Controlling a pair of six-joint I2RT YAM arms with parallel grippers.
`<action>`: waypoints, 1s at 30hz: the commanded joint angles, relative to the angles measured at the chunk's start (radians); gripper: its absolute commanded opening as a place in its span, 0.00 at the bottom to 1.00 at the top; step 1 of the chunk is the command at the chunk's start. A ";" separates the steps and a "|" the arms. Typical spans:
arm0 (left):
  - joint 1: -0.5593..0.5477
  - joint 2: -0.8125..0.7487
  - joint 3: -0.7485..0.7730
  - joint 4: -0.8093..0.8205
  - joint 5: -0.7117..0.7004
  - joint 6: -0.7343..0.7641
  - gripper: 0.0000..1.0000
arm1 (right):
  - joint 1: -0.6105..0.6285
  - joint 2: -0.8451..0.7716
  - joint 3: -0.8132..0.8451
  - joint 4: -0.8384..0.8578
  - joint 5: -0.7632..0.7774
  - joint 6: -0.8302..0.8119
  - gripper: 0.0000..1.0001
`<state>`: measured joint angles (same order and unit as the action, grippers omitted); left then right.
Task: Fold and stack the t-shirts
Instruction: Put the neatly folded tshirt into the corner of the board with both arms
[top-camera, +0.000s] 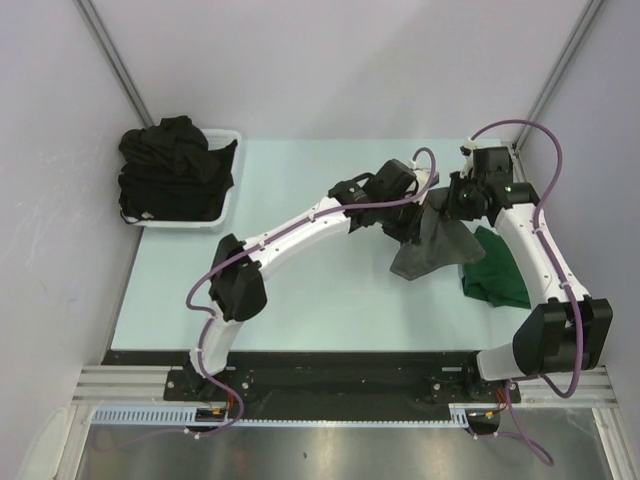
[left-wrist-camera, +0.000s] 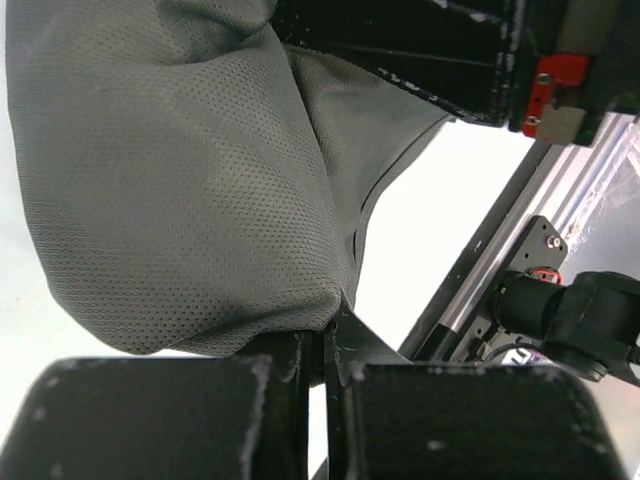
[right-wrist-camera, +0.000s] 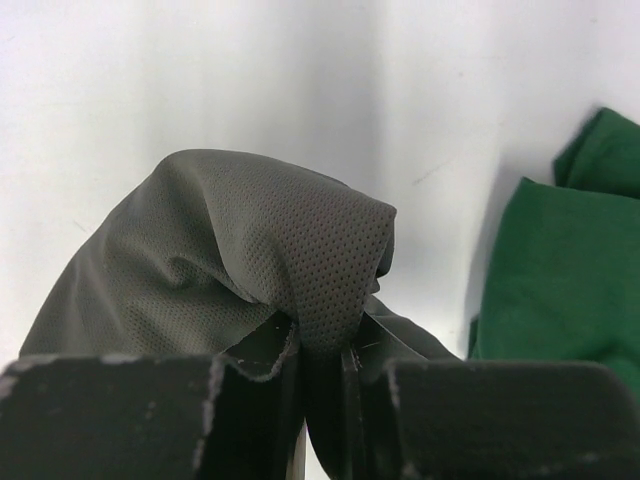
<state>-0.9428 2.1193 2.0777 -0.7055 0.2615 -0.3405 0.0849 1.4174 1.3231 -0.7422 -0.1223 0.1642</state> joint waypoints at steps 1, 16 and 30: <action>-0.033 0.030 0.036 0.052 -0.010 -0.015 0.00 | -0.016 -0.063 -0.013 0.053 0.082 -0.023 0.00; -0.045 0.122 0.134 0.144 0.053 -0.089 0.00 | -0.123 -0.107 -0.067 0.061 0.229 -0.006 0.00; -0.044 0.154 0.110 0.347 0.278 -0.196 0.00 | -0.157 -0.109 -0.096 0.060 0.423 -0.034 0.00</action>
<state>-0.9794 2.2910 2.1696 -0.4183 0.4500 -0.4961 -0.0437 1.3273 1.2335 -0.7372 0.1768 0.1528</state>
